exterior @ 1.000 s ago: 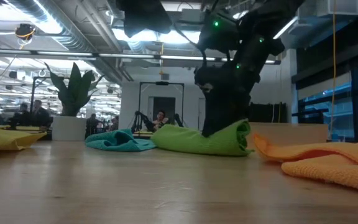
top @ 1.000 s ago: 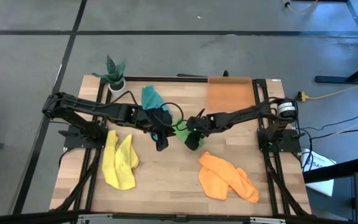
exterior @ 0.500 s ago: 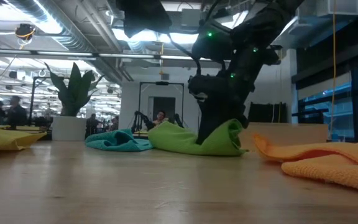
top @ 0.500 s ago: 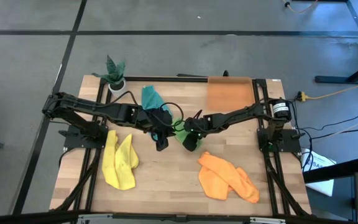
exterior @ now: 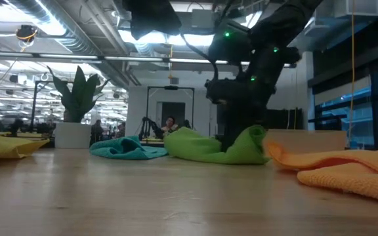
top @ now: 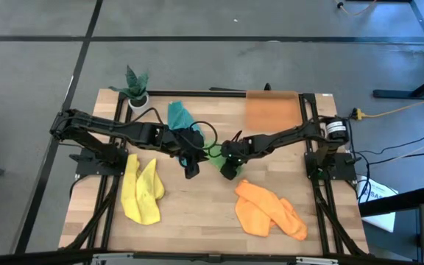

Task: Roll microfiber towels into tight, uniform cylinder then place into a basket
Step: Put the green towel into the bin

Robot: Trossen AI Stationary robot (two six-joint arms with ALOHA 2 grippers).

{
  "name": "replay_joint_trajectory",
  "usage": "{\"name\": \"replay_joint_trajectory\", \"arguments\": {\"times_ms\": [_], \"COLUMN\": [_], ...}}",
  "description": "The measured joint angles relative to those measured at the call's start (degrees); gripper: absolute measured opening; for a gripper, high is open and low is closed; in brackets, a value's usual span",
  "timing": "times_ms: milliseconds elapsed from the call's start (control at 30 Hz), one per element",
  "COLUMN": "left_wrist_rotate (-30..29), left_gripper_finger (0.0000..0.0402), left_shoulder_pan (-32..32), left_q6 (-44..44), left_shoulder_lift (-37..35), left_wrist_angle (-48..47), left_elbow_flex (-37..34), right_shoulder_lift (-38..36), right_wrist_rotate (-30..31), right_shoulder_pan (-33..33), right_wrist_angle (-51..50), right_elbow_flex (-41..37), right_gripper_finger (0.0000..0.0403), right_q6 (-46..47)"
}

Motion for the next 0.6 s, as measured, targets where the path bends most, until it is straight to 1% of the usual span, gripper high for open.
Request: {"name": "replay_joint_trajectory", "arguments": {"times_ms": [233,367,467,600], "left_wrist_rotate": [0.27,0.27,0.27,0.27], "left_gripper_finger": [0.0069,0.0069,0.0069,0.0069], "left_shoulder_pan": [-0.02,-0.02,-0.02,-0.02], "left_q6": [0.04,0.42,0.46,0.45], "left_shoulder_lift": [0.0,0.0,0.0,0.0], "left_wrist_angle": [-0.03,-0.03,-0.03,-0.05], "left_elbow_flex": [0.0,0.0,0.0,0.0], "right_shoulder_lift": [-5.78,-8.93,-10.81,-12.46], "right_wrist_rotate": [4.86,6.61,9.04,9.41], "right_shoulder_pan": [-1.64,-2.33,-2.75,-3.14], "right_wrist_angle": [-7.19,-9.38,-10.79,-11.6], "right_elbow_flex": [0.06,0.17,0.17,0.28], "right_gripper_finger": [0.0015,0.0015,0.0014,0.0014], "right_q6": [-1.5,-1.52,-1.52,-1.54]}}
